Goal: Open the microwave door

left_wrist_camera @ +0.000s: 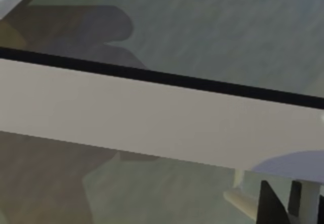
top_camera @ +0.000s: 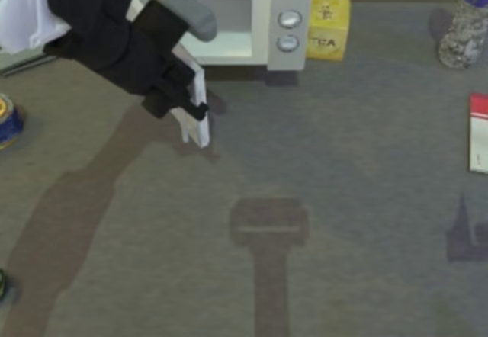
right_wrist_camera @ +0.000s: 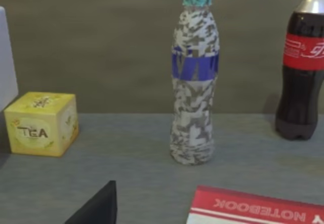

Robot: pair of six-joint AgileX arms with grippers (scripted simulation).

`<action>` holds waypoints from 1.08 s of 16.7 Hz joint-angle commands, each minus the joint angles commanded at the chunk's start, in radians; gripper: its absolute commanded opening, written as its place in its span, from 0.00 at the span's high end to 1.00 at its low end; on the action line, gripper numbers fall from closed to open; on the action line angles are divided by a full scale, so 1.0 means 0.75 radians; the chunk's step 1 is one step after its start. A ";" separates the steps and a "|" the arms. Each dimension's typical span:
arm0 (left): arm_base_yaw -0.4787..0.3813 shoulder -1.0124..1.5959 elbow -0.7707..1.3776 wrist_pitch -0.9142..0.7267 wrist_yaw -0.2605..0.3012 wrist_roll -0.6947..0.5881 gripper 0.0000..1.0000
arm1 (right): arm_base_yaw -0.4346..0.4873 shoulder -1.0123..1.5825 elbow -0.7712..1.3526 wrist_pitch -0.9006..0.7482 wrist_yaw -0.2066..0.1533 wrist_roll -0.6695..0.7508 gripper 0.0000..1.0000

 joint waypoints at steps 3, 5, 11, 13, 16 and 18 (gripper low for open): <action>0.000 0.000 0.000 0.000 0.000 0.000 1.00 | 0.000 0.000 0.000 0.000 0.000 0.000 0.00; 0.000 0.000 0.000 0.000 0.000 0.000 1.00 | 0.000 0.000 0.000 0.000 0.000 0.000 0.00; 0.000 0.000 0.000 0.000 0.000 0.000 1.00 | 0.000 0.000 0.000 0.000 0.000 0.000 0.00; 0.000 0.000 0.000 0.000 0.000 0.000 1.00 | 0.000 0.000 0.000 0.000 0.000 0.000 0.00; -0.005 0.001 -0.002 -0.001 0.007 -0.003 1.00 | 0.000 0.000 0.000 0.000 0.000 0.000 0.00; 0.002 -0.001 -0.004 -0.006 0.016 0.017 1.00 | 0.000 0.000 0.000 0.000 0.000 0.000 0.00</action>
